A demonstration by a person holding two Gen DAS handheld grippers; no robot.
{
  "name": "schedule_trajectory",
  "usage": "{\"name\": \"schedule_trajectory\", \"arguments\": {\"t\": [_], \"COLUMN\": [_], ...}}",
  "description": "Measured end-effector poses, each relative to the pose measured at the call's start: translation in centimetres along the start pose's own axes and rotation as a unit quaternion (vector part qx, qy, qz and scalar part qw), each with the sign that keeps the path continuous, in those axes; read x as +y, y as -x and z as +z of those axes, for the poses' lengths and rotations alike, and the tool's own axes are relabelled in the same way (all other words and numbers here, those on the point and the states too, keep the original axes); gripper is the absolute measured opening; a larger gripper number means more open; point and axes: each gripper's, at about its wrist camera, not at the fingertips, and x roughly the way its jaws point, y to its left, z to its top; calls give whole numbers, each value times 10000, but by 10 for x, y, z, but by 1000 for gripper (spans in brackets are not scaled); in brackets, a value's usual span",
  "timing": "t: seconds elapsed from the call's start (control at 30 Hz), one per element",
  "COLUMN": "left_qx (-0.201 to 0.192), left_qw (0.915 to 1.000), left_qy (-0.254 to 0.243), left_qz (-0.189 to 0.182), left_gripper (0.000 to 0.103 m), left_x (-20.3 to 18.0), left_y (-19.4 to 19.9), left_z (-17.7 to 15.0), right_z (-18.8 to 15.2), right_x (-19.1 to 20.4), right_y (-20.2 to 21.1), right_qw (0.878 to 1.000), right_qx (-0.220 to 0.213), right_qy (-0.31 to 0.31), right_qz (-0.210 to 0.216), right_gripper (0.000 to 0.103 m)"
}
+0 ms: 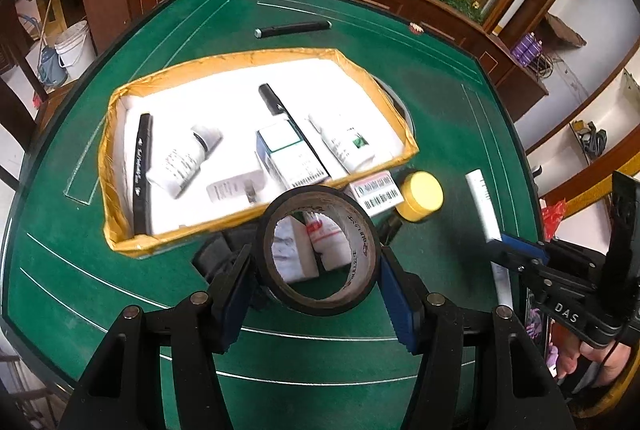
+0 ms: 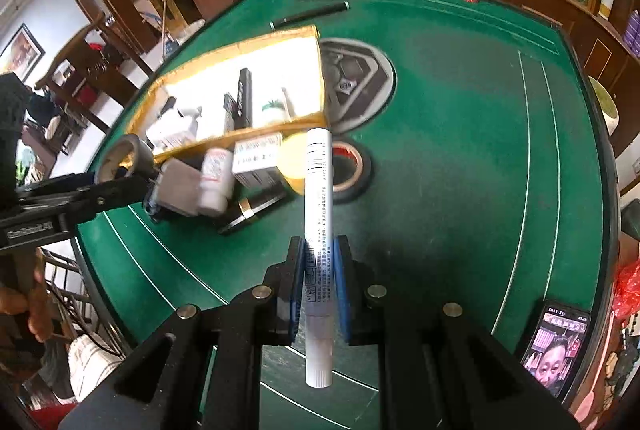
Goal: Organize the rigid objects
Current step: 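Lower the tape roll and white marker into the tray and open both grippers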
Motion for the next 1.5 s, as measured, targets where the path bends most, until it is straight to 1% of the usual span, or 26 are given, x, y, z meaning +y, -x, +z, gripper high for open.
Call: {"name": "schedule_trajectory", "arguments": {"t": [0.23,0.43,0.53,0.67,0.73,0.9,1.1,1.33,1.5], "left_qx": [-148,-213,-183,-103,-43,111,281,466,577], "left_qw": [9998,9990,9985,9984,9986,9991,9991,9986,9981], "left_qy": [133,383,512,557,527,393,322,240,230], "left_qz": [46,53,-9,-58,-92,-96,-52,10,22], "left_gripper": [63,63,63,63,63,63,63,63,63], "left_x": [27,60,74,82,82,79,86,93,96], "left_y": [7,4,-4,-21,-33,-64,-93,-115,-125], "left_z": [26,57,72,90,99,118,132,135,131], "right_z": [23,56,70,90,99,120,141,155,154], "right_x": [16,30,34,38,39,44,47,45,41], "right_y": [3,0,-7,-22,-30,-56,-89,-123,-143], "right_qw": [9998,9992,9992,9993,9993,9994,9982,9970,9967], "right_qx": [-139,-313,-334,-313,-303,-210,-99,100,275], "right_qy": [131,232,238,204,187,278,497,605,572], "right_qz": [41,23,35,91,138,12,-308,-473,-507], "right_gripper": [14,14,14,14,14,14,14,14,14]}}
